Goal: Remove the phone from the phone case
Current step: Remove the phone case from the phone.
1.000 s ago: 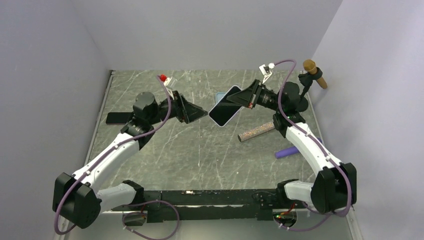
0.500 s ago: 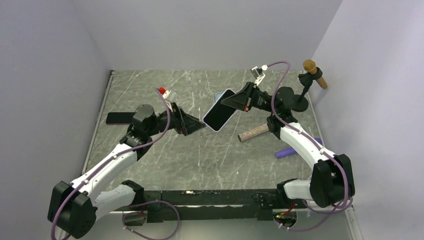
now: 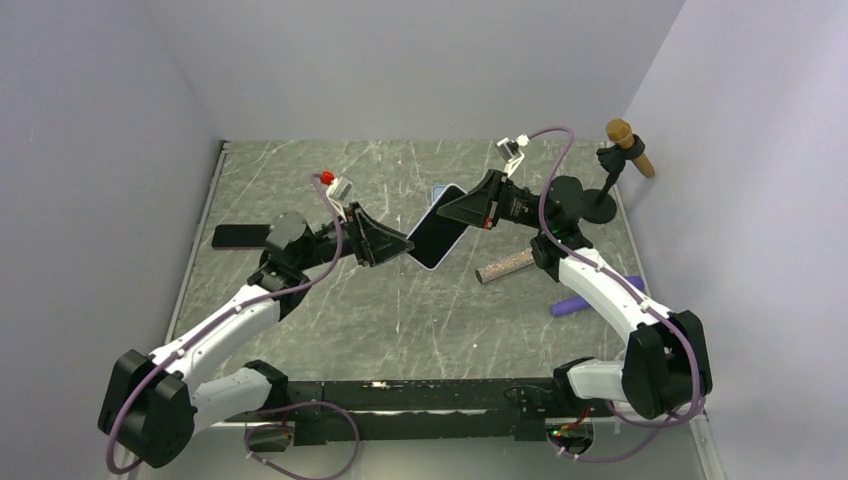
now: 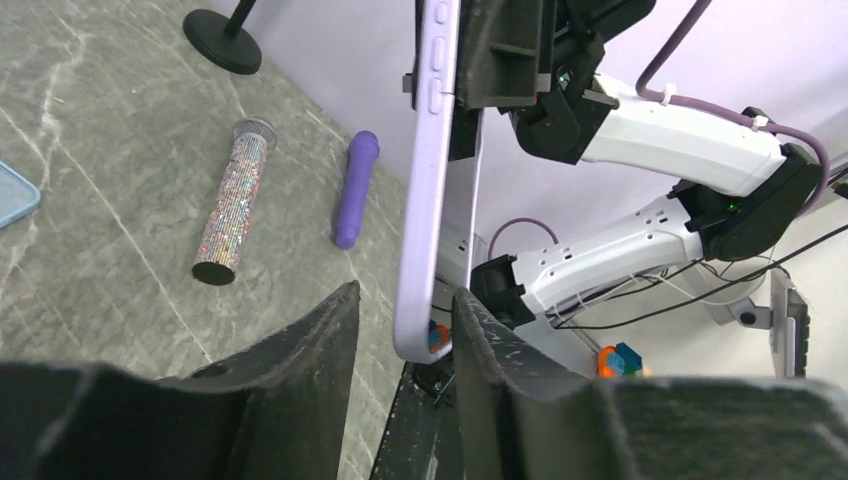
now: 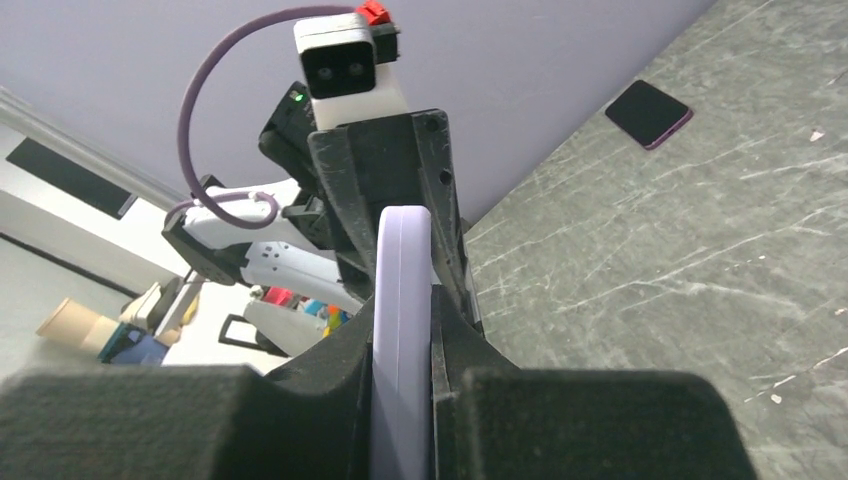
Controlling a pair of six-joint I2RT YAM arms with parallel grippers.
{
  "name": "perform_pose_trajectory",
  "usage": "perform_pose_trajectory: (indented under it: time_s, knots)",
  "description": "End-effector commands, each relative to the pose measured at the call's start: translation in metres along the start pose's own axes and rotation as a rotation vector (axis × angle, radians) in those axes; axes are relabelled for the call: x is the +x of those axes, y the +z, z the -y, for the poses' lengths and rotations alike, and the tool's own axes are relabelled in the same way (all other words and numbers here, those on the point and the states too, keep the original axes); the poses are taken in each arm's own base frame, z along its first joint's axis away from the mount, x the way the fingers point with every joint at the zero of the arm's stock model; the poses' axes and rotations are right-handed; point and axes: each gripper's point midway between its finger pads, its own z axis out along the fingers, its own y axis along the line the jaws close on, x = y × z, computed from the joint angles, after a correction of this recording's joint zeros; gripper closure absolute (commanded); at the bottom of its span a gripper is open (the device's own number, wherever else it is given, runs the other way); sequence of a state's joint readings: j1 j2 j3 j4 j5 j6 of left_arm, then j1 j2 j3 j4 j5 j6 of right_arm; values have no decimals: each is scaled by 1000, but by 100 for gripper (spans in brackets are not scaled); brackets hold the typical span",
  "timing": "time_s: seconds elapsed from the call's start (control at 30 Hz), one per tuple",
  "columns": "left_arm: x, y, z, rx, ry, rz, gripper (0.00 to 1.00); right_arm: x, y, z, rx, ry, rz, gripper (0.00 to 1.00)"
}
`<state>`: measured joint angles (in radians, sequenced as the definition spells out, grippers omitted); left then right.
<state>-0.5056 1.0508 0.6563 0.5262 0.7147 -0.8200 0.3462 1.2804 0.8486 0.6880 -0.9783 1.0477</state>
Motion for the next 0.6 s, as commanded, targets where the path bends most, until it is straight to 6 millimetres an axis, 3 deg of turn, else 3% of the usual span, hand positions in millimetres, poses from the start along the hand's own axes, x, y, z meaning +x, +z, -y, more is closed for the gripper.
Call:
perform_pose_trajectory:
  time_s: [0.0, 0.1, 0.23, 0.4, 0.57]
  knots:
    - [-4, 3, 16, 93, 26, 14, 61, -11, 0, -32, -93, -88, 44, 100]
    - [0, 0, 16, 99, 31, 7, 76, -11, 1, -34, -109, -73, 39, 100]
    - [6, -5, 31, 182, 76, -21, 100, -13, 2, -37, -96, -78, 22, 100]
    - [19, -18, 71, 443, 159, -137, 100, 0, 2, -38, -115, -16, -97, 100]
    - [27, -28, 84, 560, 247, -196, 100, -1, 3, -57, -223, 91, -128, 100]
